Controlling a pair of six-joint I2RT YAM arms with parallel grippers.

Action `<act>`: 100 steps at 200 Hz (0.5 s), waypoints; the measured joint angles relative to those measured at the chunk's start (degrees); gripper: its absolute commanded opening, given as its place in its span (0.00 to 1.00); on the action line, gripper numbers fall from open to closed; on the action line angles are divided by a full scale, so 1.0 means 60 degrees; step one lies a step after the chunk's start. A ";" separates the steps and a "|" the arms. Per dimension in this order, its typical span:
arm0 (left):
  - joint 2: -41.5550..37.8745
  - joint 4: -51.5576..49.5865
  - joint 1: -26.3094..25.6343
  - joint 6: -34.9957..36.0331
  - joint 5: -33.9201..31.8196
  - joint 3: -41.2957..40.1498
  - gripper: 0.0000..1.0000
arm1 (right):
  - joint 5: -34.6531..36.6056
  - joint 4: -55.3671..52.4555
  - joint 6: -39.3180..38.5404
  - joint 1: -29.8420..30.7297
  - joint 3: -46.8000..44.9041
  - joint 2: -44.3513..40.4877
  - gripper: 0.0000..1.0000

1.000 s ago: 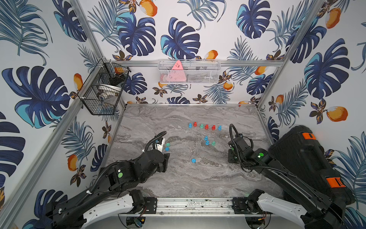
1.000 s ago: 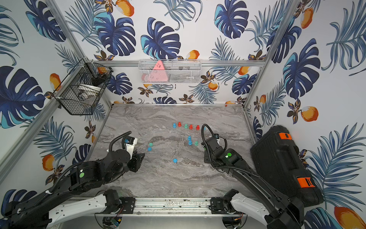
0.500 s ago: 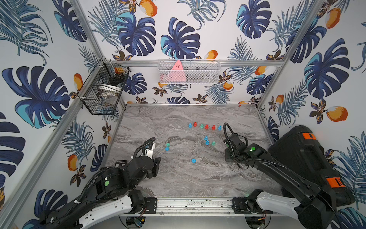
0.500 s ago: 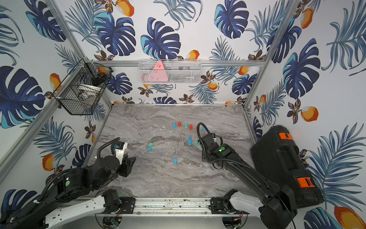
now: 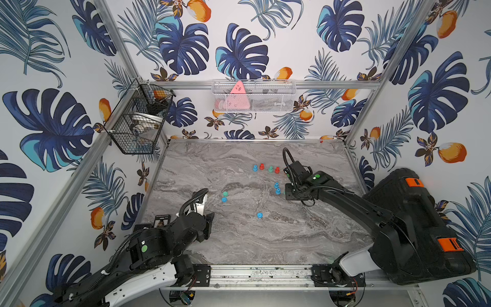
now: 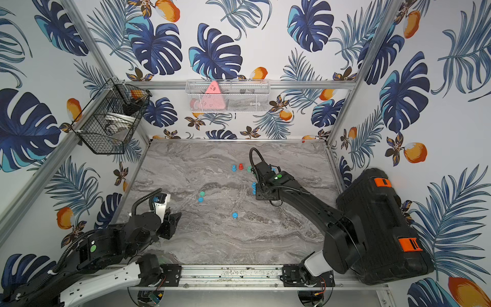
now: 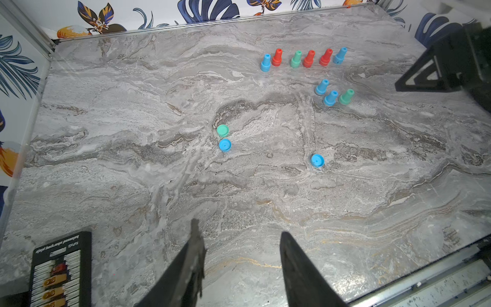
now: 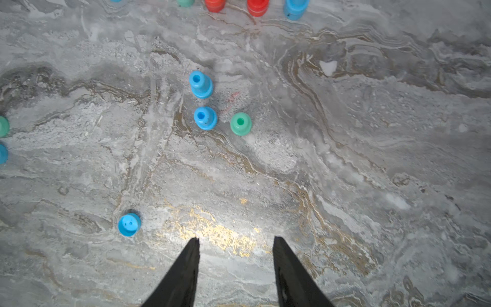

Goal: Close the stamp cap
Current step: Pick up the stamp from the center of the board.

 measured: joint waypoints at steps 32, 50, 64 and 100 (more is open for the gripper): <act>-0.0076 0.0004 0.0000 0.0015 -0.0004 0.0000 0.51 | -0.0237 -0.0004 -0.0306 -0.0153 0.1239 0.1373 0.48; -0.0200 0.0004 0.0000 0.0055 -0.0033 -0.0022 0.51 | -0.0324 -0.0011 -0.0506 -0.0280 0.1840 0.2000 0.47; -0.0295 0.0007 0.0000 0.0164 -0.0044 -0.0044 0.51 | -0.0444 -0.0025 -0.0583 -0.0393 0.2229 0.2444 0.46; -0.0404 0.0007 0.0000 0.0164 -0.0102 -0.0051 0.51 | -0.0634 -0.0164 -0.0812 -0.0601 0.3005 0.3406 0.45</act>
